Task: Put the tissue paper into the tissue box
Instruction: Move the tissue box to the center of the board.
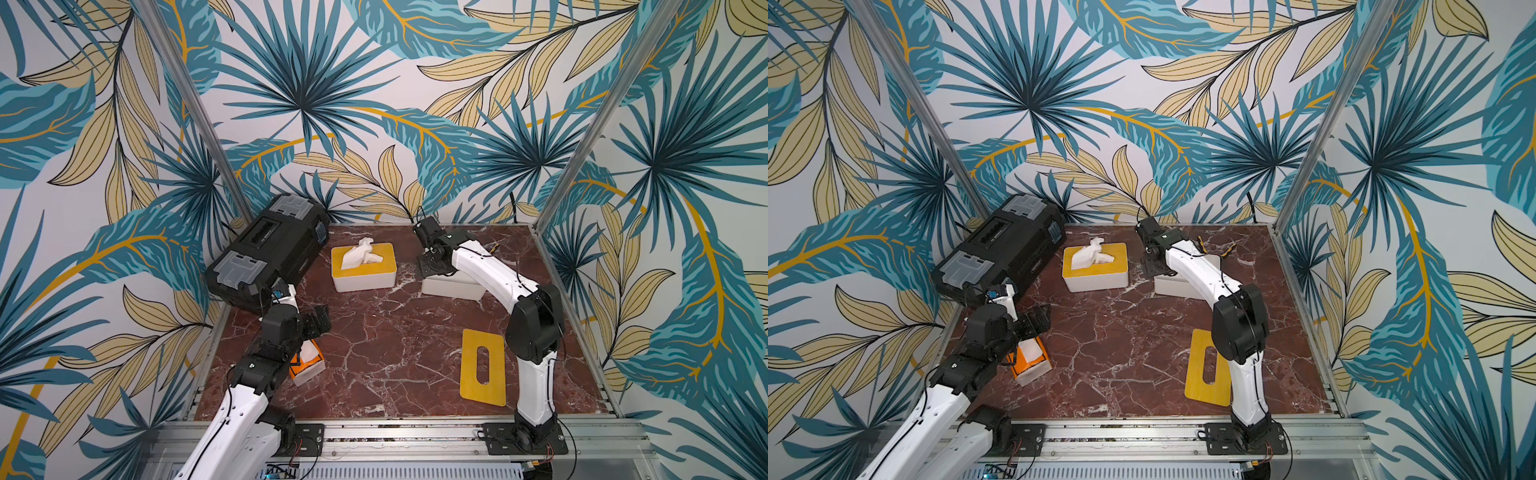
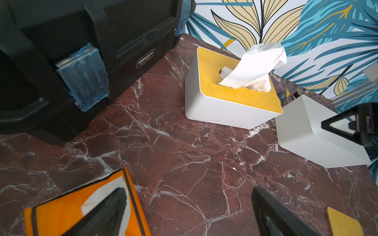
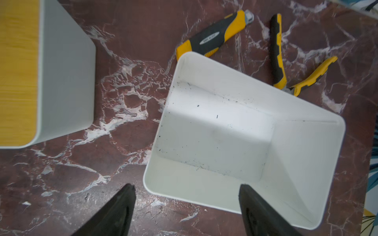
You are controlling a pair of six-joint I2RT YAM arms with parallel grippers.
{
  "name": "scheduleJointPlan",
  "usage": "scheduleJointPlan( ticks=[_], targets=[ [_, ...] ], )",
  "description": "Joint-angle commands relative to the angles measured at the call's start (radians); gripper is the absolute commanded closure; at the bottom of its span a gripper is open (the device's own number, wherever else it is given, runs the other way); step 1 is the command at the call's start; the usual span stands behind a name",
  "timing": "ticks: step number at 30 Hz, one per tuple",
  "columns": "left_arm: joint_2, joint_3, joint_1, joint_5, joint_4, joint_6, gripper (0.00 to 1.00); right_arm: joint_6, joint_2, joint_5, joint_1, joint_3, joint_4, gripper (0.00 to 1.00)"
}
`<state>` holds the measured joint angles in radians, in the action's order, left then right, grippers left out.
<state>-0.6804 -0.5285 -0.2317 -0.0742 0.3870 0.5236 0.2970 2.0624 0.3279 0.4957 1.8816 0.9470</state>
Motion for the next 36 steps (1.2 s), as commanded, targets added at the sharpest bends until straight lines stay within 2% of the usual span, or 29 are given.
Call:
scheduleJointPlan(
  ticks=[1,12,21,28,32,36],
  targets=[
    [0.003,-0.044,0.006,-0.012,0.009,0.001,0.0,0.058,0.009,-0.03,-0.002,0.024,0.027,0.19],
    [0.013,-0.03,0.006,-0.017,0.007,0.002,0.0,0.139,0.065,-0.136,-0.005,-0.019,-0.062,0.39],
    [0.019,-0.027,0.006,-0.019,0.012,-0.005,0.0,0.18,0.081,-0.181,-0.003,-0.039,-0.057,0.74],
    [0.022,-0.03,0.006,-0.025,0.033,-0.017,0.0,0.298,-0.001,-0.294,0.033,-0.18,-0.125,0.95],
    [0.025,-0.027,0.006,-0.06,0.036,0.0,0.0,0.409,-0.076,-0.367,0.073,-0.294,-0.216,1.0],
    [0.024,-0.027,0.006,-0.083,0.046,0.015,0.0,0.519,-0.149,-0.385,0.144,-0.395,-0.311,1.0]
  ],
)
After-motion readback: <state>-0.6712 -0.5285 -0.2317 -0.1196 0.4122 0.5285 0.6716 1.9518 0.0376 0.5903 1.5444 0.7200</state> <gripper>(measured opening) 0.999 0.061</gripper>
